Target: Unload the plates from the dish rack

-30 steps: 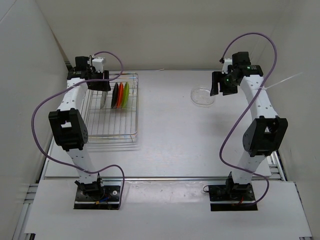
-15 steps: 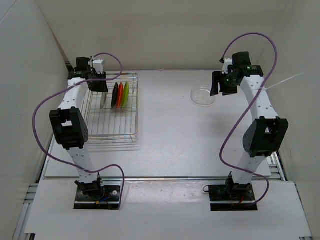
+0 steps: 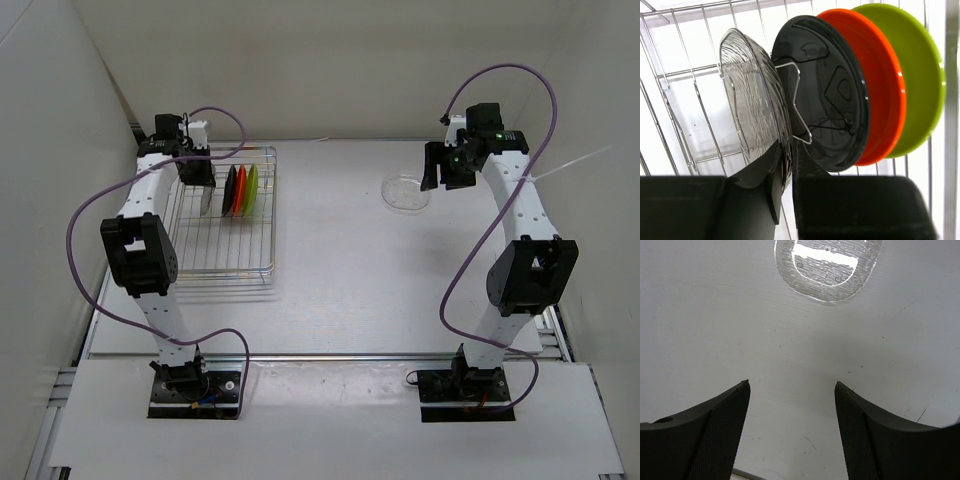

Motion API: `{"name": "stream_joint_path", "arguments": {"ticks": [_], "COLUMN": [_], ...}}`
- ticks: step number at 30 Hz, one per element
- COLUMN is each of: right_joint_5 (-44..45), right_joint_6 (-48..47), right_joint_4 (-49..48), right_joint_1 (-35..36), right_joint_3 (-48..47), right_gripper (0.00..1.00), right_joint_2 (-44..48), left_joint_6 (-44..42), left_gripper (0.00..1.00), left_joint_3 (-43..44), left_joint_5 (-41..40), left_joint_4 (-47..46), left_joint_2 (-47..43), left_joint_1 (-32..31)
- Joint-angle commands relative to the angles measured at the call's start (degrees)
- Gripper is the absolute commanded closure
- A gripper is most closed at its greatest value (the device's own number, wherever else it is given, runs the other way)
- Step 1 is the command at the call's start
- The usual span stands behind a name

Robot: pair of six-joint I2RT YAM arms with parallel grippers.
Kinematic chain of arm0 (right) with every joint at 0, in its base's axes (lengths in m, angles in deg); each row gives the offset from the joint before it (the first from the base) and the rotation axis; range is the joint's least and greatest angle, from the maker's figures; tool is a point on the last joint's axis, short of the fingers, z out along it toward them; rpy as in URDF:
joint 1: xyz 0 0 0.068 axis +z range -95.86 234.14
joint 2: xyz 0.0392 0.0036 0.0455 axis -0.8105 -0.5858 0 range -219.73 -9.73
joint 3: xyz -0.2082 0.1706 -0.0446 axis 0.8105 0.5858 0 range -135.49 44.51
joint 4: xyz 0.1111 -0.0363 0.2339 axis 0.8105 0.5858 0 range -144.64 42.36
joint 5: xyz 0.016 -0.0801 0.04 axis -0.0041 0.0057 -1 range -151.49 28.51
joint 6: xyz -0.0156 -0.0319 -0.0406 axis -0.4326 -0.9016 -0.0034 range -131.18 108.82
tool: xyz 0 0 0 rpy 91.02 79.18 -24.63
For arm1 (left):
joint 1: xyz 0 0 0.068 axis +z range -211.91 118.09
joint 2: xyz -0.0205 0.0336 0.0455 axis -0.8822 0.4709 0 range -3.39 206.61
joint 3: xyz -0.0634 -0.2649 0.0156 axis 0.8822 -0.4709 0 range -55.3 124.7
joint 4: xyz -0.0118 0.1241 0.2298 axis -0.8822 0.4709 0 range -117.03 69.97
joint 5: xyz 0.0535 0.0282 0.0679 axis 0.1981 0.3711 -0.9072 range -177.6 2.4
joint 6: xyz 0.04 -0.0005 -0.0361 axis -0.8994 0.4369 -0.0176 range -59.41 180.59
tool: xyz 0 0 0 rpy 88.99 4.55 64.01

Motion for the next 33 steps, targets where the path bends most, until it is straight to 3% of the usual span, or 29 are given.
{"name": "stream_joint_path", "arguments": {"ticks": [1, 9, 13, 17, 19, 22, 24, 25, 27, 30, 32, 33], "right_joint_5": [-0.69, -0.69, -0.07, -0.68, -2.43, -9.37, -13.41, -16.83, -19.14, -19.67, -20.81, -20.82], "right_joint_6": [-0.32, -0.32, -0.32, 0.20, 0.73, 0.74, -1.00, -1.72, -3.57, -4.88, -4.89, -4.89], "right_joint_4": [-0.76, -0.76, -0.23, 0.29, 0.82, 3.10, 4.68, 6.00, 6.63, 6.63, 6.63, 6.63], "right_joint_1": [-0.06, -0.06, -0.06, -0.06, -0.76, -1.29, -1.29, -1.29, -0.76, 0.91, 2.39, 3.36], "right_joint_3": [0.59, 0.06, -0.99, -2.92, -4.07, -7.84, -11.09, -12.06, -13.30, -13.83, -13.83, -13.83], "right_gripper": [0.28, 0.28, 0.28, 0.28, 0.28, 0.27, 0.20, 0.18, 0.15, 0.11, 0.10, 0.10], "right_joint_2": [2.66, 2.66, 2.66, 2.13, 2.13, 2.13, 2.13, 2.13, 3.70, 5.72, 7.83, 9.23], "left_joint_6": [-0.10, 2.72, 2.20, -5.96, -13.49, -18.80, -24.07, -25.39, -29.88, -37.86, -44.71, -53.01], "left_gripper": [0.89, 0.89, 0.89, 0.89, 0.89, 0.89, 0.87, 0.80, 0.80, 0.87, 0.89, 0.89], "left_joint_3": [2.93, 6.88, 14.68, 20.68, 20.68, 15.78, 7.36, 4.63, 4.85, 1.72, -4.33, -13.07], "left_joint_5": [-1.42, 0.77, 4.11, 13.75, 14.57, 6.00, -5.86, -14.52, -22.74, -40.49, -52.53, -56.05], "left_joint_4": [1.99, 5.14, 10.32, 18.05, 22.19, 19.32, 14.84, 12.21, 11.38, 7.99, 3.94, 0.79], "left_joint_2": [-5.16, -11.04, -13.51, -16.49, -19.99, -28.26, -33.18, -37.29, -37.33, -35.49, -36.71, -37.67], "left_joint_1": [-0.21, -0.21, -0.73, -1.35, -4.59, -13.62, -19.95, -26.94, -36.88, -45.79, -53.79, -56.08]}}
